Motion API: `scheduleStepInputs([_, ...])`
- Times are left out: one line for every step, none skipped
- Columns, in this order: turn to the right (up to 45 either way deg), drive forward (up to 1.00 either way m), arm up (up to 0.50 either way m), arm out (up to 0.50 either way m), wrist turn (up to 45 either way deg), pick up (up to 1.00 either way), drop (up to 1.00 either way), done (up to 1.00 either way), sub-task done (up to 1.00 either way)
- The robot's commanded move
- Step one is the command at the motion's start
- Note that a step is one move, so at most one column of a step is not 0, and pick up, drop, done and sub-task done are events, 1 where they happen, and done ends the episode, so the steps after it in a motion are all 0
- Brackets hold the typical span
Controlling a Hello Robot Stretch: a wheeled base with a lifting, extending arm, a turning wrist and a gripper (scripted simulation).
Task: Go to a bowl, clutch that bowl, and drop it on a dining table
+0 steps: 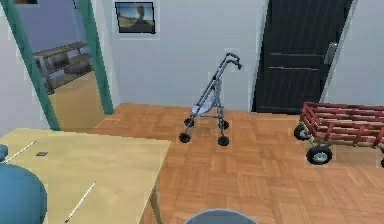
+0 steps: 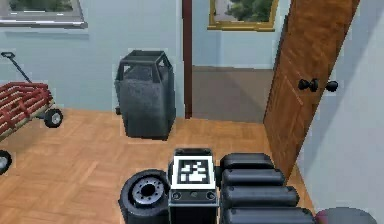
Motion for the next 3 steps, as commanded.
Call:
scheduleStepInputs([0.0, 0.1, 0.0, 0.0, 0.0, 0.0, 0.0, 0.0, 0.0])
scheduleStepInputs([-45.0, 0.0, 0.0, 0.0, 0.0, 0.0, 0.0, 0.0, 0.0])
scheduleStepInputs([-45.0, 0.0, 0.0, 0.0, 0.0, 0.0, 0.0, 0.0, 0.0])
